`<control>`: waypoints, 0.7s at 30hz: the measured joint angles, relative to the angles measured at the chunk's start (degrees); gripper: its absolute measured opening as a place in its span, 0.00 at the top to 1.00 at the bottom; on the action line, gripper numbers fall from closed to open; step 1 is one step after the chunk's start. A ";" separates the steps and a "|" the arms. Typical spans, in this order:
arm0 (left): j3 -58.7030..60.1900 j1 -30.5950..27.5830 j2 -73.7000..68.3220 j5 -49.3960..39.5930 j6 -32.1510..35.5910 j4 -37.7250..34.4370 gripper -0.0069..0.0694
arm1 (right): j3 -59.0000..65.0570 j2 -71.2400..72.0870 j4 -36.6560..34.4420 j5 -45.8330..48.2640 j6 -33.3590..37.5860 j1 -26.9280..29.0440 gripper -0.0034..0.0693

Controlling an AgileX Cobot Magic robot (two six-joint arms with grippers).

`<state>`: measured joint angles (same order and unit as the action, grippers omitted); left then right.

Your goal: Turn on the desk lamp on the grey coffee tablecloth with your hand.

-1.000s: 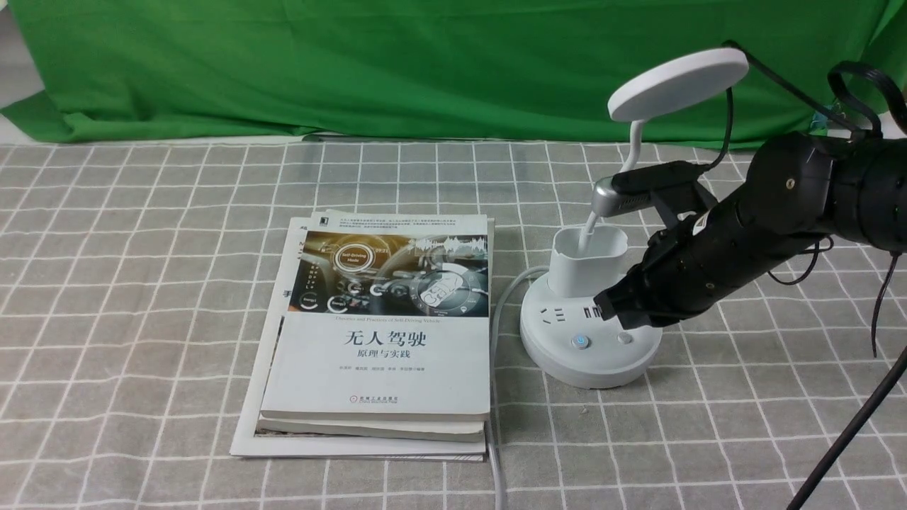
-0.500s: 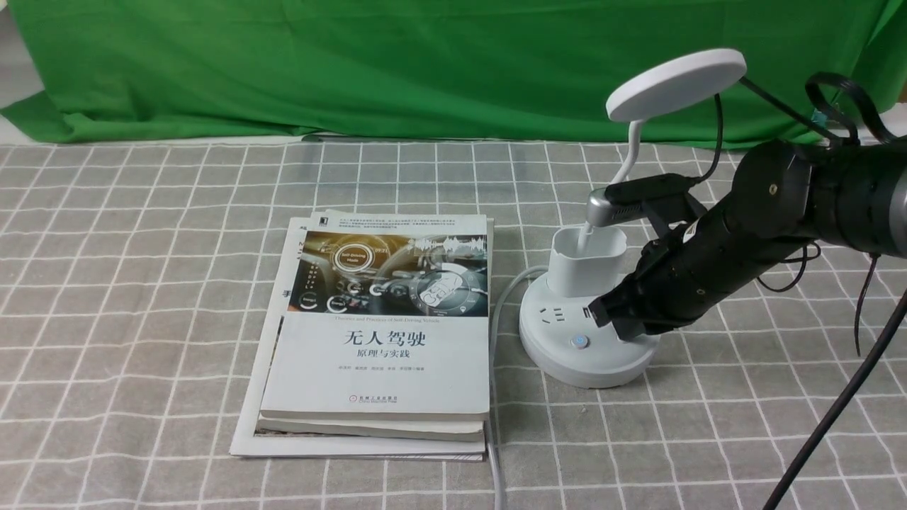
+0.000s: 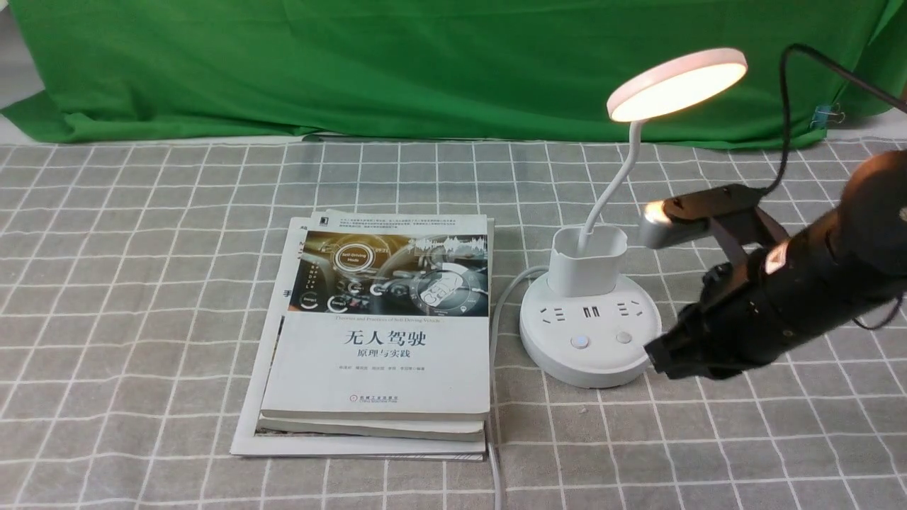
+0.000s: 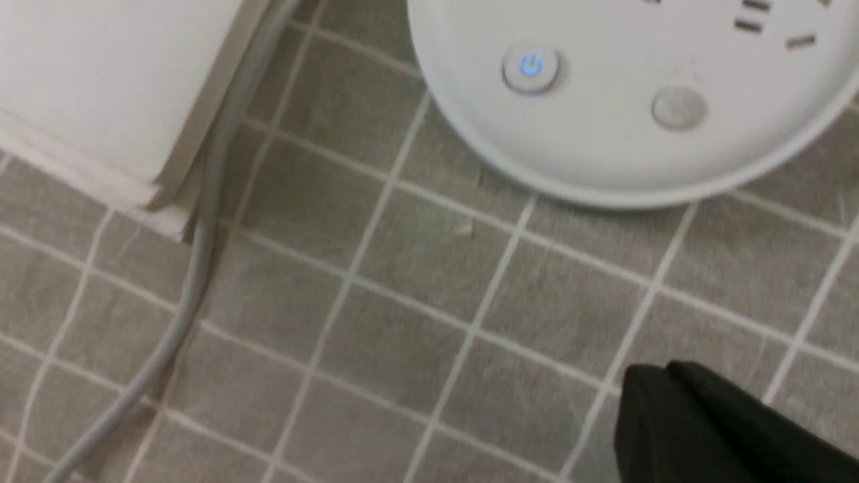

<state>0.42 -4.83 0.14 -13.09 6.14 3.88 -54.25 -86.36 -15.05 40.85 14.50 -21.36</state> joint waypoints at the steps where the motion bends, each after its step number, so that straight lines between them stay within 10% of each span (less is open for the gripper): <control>1: 0.00 0.00 0.00 0.00 0.00 0.00 0.88 | 0.36 0.46 0.00 -0.01 -0.01 0.00 0.90; 21: 0.00 0.00 0.00 0.00 -0.01 0.00 0.88 | 12.28 35.94 0.35 -2.60 -2.99 0.00 0.92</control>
<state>0.42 -4.83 0.14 -13.09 6.13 3.88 -41.97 -50.42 -14.70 38.26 11.52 -21.36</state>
